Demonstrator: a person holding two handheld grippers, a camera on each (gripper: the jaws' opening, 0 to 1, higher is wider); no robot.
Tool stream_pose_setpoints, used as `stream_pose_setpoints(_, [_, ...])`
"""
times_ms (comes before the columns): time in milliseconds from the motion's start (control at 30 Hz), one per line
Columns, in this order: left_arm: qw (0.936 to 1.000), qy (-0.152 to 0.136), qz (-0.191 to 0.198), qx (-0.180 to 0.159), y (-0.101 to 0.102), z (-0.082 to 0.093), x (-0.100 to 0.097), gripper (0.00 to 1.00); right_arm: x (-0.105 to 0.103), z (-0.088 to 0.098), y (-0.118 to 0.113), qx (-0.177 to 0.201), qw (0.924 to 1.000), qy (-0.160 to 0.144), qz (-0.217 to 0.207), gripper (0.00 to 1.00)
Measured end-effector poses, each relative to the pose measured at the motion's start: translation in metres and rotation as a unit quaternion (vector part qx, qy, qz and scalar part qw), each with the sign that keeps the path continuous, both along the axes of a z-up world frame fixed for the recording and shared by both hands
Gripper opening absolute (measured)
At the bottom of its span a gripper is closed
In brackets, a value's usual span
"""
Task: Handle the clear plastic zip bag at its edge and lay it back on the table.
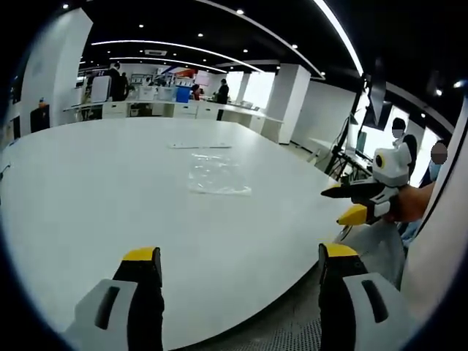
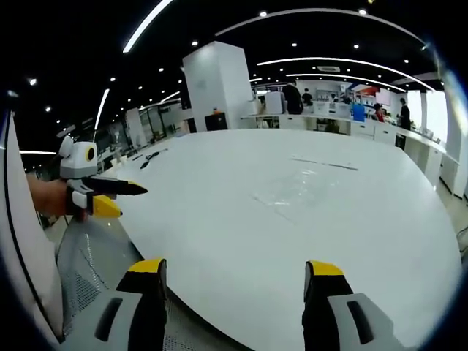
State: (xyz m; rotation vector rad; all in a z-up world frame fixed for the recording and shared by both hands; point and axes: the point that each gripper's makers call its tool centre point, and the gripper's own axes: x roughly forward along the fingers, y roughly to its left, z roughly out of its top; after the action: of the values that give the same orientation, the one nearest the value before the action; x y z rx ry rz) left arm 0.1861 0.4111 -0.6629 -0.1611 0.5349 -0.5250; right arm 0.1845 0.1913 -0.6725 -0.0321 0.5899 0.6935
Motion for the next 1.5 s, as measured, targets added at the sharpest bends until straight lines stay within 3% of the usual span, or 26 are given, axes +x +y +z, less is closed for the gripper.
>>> stream_pose_setpoints(1500, [1.0000, 0.003, 0.006, -0.002, -0.0023, 0.0024, 0.0009, 0.86, -0.0020, -0.0015, 0.0005, -0.009, 0.9999, 0.003, 0.006, 0.75])
